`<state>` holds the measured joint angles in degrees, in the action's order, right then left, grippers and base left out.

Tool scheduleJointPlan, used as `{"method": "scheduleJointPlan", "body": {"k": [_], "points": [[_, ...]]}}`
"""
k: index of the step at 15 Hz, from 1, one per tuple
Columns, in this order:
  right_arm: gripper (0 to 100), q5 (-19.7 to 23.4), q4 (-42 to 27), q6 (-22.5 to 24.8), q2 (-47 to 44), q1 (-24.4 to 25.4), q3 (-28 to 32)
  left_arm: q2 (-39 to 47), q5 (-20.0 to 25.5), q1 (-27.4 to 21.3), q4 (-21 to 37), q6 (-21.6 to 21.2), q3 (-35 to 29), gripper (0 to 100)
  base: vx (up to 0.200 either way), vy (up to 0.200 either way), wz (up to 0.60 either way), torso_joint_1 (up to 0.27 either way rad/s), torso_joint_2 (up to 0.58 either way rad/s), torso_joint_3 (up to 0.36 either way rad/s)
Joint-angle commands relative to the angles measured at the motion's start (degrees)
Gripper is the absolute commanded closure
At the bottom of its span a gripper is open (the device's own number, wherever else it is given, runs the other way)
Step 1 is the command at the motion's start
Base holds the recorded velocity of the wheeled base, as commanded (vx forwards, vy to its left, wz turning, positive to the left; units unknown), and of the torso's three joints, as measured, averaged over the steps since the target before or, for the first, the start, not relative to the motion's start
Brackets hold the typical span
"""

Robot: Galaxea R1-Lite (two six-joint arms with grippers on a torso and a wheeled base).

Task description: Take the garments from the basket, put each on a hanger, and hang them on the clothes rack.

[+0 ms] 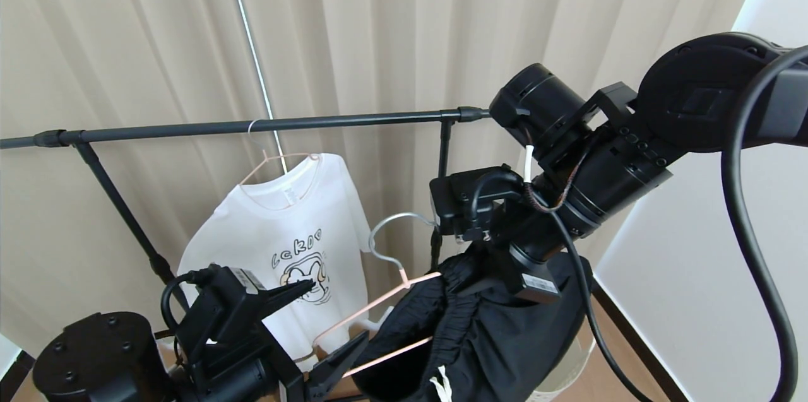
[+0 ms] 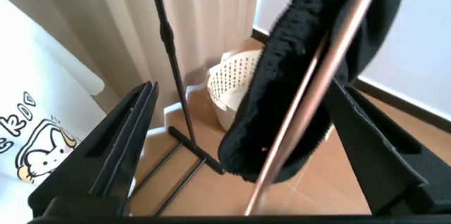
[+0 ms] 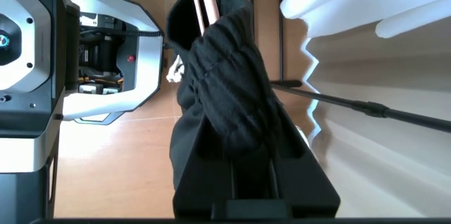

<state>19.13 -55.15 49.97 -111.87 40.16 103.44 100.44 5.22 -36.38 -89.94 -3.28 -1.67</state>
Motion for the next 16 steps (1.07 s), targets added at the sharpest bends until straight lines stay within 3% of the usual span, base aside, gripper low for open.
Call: {"method": "scheduleJointPlan", "body": {"k": [1, 16], "points": [[100, 0.0, 0.0, 0.0, 1.3, -0.3, -1.2, -3.1, 0.1, 1.2, -0.1, 0.1, -0.4, 0, 0.000, 0.000, 0.00, 0.000, 0.00, 0.000], [100, 0.2, 3.0, 0.0, 2.2, -2.1, -3.9, -2.7, 0.6, 1.6, -0.1, 1.2, 0.2, 0, 0.000, 0.000, 0.00, 0.000, 0.00, 0.000]]}}
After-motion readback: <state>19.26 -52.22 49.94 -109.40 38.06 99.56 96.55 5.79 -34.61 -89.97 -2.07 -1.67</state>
